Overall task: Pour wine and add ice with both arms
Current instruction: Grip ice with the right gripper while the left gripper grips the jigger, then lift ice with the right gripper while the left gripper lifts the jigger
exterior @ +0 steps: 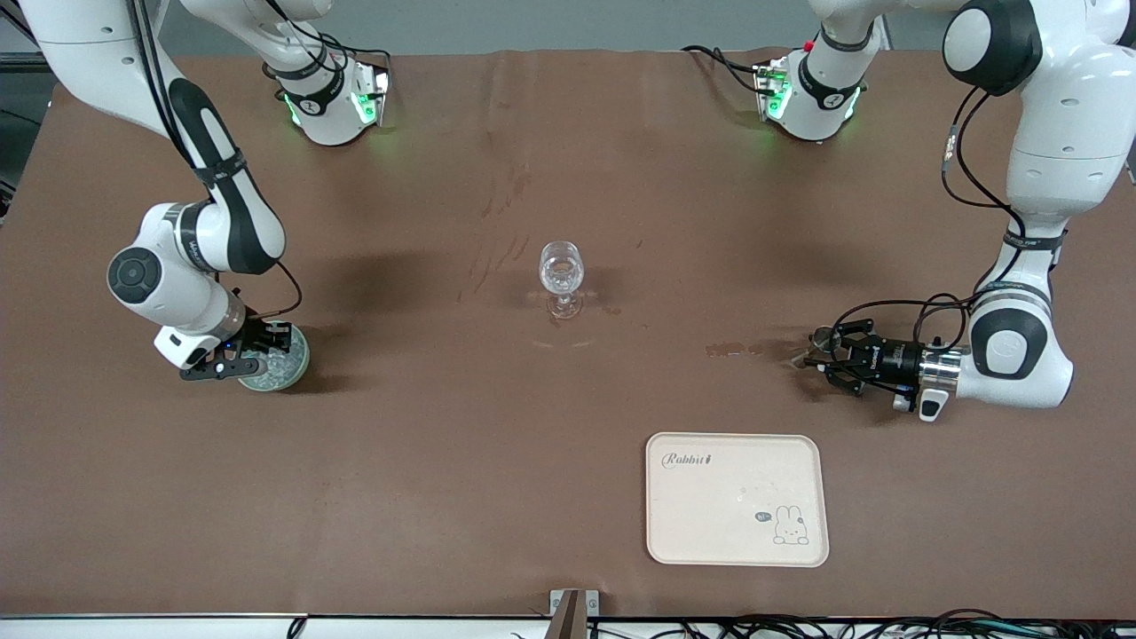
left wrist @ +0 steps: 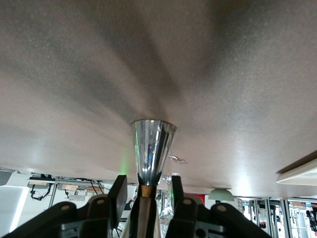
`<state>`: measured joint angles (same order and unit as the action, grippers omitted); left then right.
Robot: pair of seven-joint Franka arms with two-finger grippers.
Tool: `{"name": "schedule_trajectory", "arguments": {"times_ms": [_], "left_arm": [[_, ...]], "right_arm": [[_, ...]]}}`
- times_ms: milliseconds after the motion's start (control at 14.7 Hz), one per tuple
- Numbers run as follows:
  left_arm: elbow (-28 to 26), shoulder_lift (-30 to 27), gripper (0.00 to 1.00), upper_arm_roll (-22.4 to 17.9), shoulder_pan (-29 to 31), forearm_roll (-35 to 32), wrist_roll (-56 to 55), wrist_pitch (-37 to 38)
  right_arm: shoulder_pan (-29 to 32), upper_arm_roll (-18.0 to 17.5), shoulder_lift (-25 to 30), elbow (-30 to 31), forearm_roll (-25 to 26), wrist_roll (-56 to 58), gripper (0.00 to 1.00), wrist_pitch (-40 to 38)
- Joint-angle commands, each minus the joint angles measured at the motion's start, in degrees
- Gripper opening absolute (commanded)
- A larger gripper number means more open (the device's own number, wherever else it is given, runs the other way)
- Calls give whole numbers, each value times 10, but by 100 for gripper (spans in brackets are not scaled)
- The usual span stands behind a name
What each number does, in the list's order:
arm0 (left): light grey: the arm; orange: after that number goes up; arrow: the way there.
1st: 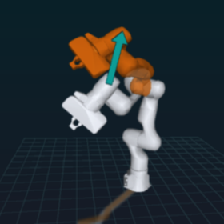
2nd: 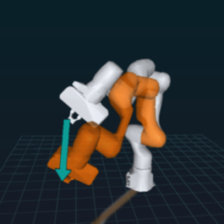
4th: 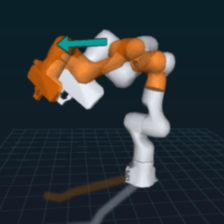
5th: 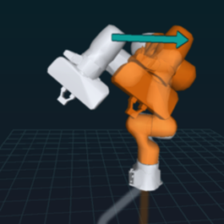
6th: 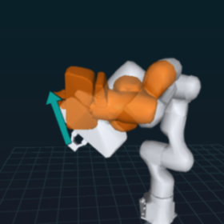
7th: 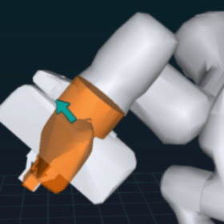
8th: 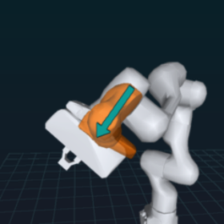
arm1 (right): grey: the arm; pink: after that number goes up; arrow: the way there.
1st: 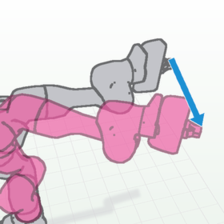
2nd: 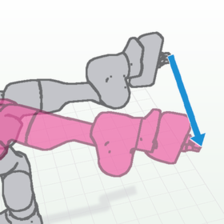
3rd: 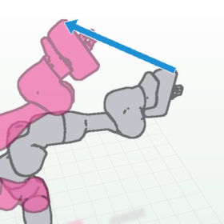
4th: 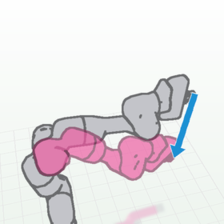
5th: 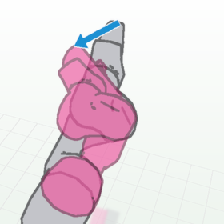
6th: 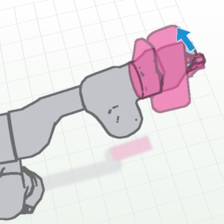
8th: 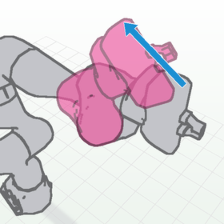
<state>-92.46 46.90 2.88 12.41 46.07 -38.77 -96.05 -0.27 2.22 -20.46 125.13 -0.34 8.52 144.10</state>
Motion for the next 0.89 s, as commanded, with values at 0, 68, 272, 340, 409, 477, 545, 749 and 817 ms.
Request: {"name": "schedule_trajectory", "arguments": {"times_ms": [0,68,272,340,409,477,545,749,817], "left_arm": [[-3,0,38,0,2,10,-1,2],[-3,0,35,0,2,10,-1,2],[-3,1,29,1,1,10,-1,2],[-3,1,27,0,1,10,-1,2],[-3,1,26,0,1,10,0,2],[-3,3,24,1,1,10,0,2],[-2,4,23,1,1,9,1,2],[0,-1,10,2,-8,10,3,2],[0,-3,5,3,-8,10,2,3]], "right_arm": [[0,-1,8,13,-5,6,5,8],[0,-1,8,10,-5,5,3,5],[-2,-2,15,-11,-5,-2,0,-28],[0,-4,23,-35,-5,-19,0,-79],[0,-4,36,-61,-5,-39,0,-121],[0,-4,49,-92,-5,-55,0,-164],[0,-3,55,-127,-5,-67,0,-213],[5,1,66,-248,-4,-76,0,-359],[9,1,76,-280,-3,-76,0,-390]]}}
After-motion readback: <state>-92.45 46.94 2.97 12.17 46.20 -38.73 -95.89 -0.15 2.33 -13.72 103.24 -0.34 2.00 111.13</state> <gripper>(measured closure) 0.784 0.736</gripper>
